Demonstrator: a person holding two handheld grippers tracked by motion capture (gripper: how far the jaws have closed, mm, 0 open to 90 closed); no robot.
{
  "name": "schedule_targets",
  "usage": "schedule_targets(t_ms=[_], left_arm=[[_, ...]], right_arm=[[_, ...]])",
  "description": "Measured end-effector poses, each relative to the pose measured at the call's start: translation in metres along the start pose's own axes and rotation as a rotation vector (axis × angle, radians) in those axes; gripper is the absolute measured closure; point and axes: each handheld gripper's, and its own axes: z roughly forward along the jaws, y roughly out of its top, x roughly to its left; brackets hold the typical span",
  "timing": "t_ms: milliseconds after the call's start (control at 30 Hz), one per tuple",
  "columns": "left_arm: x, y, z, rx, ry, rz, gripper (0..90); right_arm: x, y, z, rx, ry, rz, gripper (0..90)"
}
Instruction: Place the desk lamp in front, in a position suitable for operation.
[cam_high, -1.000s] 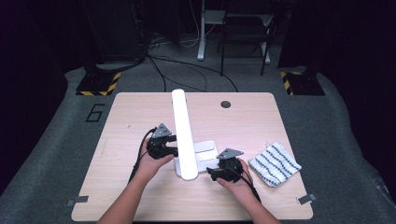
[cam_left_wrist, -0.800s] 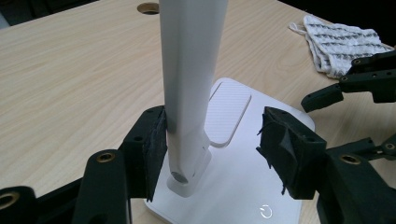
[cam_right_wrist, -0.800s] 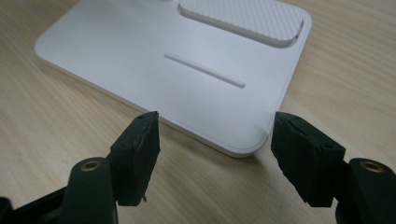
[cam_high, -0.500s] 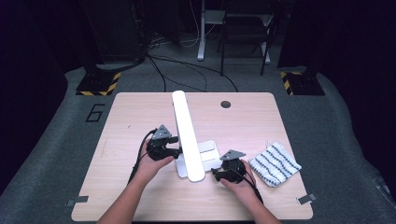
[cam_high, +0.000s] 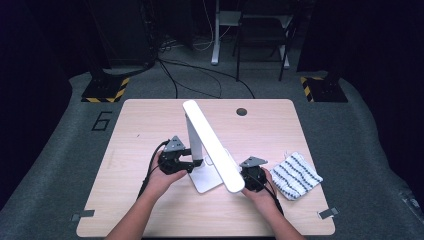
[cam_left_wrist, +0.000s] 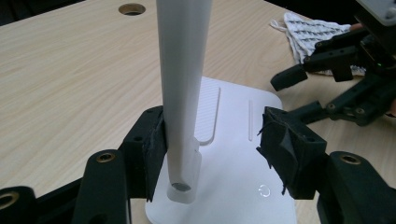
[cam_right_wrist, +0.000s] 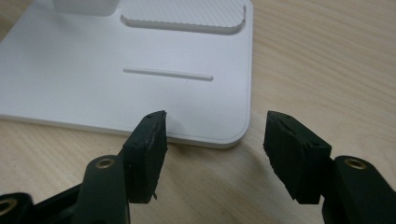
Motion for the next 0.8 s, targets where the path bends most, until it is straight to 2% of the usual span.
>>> schedule_targets(t_ms=[33, 67, 100, 200, 400, 533, 600, 633, 667, 700, 767, 800], left_arm=[[-0.002, -0.001, 0.0, -0.007, 0.006, 0.002, 41.1], [-0.001, -0.001, -0.001, 0.012, -0.016, 0.008, 41.1], [-0.002, -0.002, -0.001, -0.001, -0.015, 0.001, 41.1], [-0.003, -0.005, -0.002, -0.016, -0.022, -0.012, 41.2], [-0.007, -0.006, -0.004, -0.014, -0.032, -0.007, 41.2], [-0.009, -0.007, -0.006, -0.01, -0.042, 0.01, 41.4], [-0.011, -0.007, -0.007, -0.007, -0.05, 0.016, 41.4], [-0.012, -0.008, -0.008, -0.006, -0.057, 0.012, 41.4], [-0.012, -0.008, -0.008, -0.006, -0.057, 0.012, 41.3], [-0.013, -0.009, -0.007, -0.016, -0.054, 0.003, 41.3], [-0.014, -0.009, -0.007, -0.02, -0.056, 0.001, 41.3], [-0.014, -0.009, -0.008, -0.011, -0.063, 0.013, 41.3]], right_arm=[[-0.001, 0.0, 0.0, -0.003, -0.006, 0.014, 39.8], [-0.002, 0.0, 0.0, -0.003, -0.01, 0.017, 40.0], [-0.003, 0.0, 0.001, -0.008, -0.012, 0.033, 40.1], [-0.007, 0.0, 0.001, -0.005, -0.015, 0.035, 40.3], [-0.011, 0.002, 0.003, -0.018, -0.04, 0.032, 41.4], [-0.012, 0.003, 0.002, -0.002, -0.04, 0.041, 40.8], [-0.011, 0.003, 0.001, -0.01, -0.022, 0.057, 39.7], [-0.009, 0.003, 0.0, -0.009, 0.003, 0.066, 38.2], [-0.009, 0.003, 0.0, -0.009, 0.003, 0.066, 38.2], [-0.005, 0.002, -0.001, 0.01, 0.027, 0.085, 37.0], [-0.003, 0.002, -0.001, 0.005, 0.033, 0.083, 36.9], [-0.001, 0.002, -0.001, 0.008, 0.036, 0.094, 36.7]])
